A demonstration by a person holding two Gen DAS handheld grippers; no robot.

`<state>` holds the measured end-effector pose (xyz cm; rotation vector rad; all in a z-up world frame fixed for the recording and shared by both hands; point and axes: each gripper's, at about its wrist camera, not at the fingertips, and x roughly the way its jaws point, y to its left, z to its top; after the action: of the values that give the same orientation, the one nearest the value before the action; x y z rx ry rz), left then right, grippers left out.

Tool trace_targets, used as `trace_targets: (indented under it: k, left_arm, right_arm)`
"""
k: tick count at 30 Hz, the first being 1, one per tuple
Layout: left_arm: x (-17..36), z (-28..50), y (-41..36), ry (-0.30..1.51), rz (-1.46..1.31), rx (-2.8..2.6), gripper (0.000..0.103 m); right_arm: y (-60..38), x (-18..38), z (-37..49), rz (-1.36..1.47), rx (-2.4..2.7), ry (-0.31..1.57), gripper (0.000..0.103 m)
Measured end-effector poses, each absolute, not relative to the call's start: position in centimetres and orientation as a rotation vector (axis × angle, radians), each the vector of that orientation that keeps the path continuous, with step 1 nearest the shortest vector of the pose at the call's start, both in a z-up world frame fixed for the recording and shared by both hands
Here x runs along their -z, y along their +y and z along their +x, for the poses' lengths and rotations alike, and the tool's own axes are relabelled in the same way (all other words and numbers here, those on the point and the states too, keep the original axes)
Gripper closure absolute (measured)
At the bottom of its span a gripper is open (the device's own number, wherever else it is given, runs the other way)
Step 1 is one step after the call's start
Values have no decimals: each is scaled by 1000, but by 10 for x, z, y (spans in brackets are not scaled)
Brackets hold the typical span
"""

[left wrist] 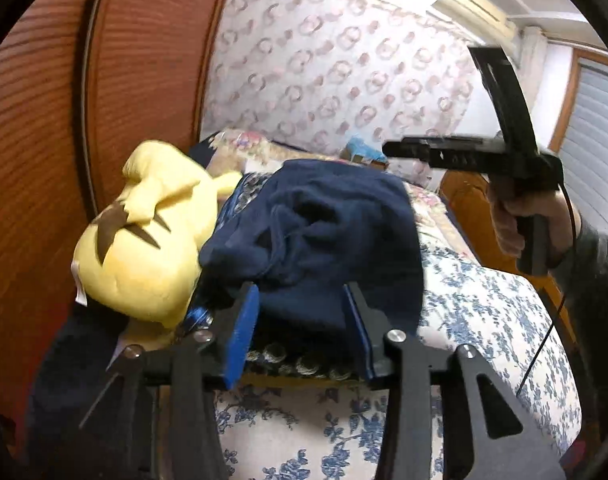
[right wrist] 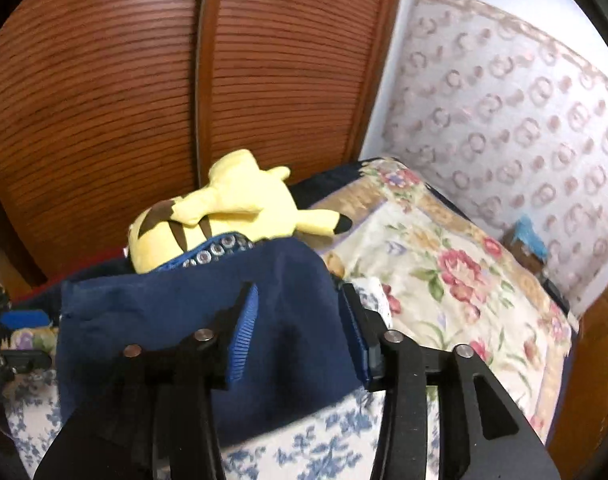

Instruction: Fold small clothes

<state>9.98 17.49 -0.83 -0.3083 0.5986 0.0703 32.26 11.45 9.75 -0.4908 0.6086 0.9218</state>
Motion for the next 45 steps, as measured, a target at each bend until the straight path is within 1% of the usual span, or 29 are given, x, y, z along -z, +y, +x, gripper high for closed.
trace_targets:
  k: [1,2,3,5,10,15,18,26,32,38,45]
  left_arm:
    - [6,96,172,593,-299,-63,54]
    - [3,93,169,584,-288,-60,48]
    - [0,92,165,577,-278,-56,46]
    - [-5,89,156,570,-258,-44,46]
    - [-18,84,129,558,-199,-30,46]
    - [-30,76,96,541,-159,-23,46]
    - [-34,73,79,526,-134,-14,46]
    - [-45,73,37,491,-72,-1,46]
    - [-49,71,14,470,-63,1,46]
    - [-50,69,-3,464,-40,8,45]
    - [-49,69,-10,472,-38,19,45]
  right_arm:
    - [107,-100,317,-469,-919,609,57]
    - [94,-102,309,-446,-906,601,55]
    - [86,-103,304,-433,-893,594,51]
    - [62,-105,288,-380,-863,583,46]
    - [14,-104,251,-302,-795,559,40]
    - [-35,-106,211,-225,-711,529,27]
    - [-63,-106,190,-185,-651,513,23]
    - [-142,-115,138,-75,-501,461,22]
    - [-182,-115,110,-24,-409,427,22]
    - [-201,-116,99,-15,-364,409,22]
    - [-200,-112,99,-3,-364,405,22]
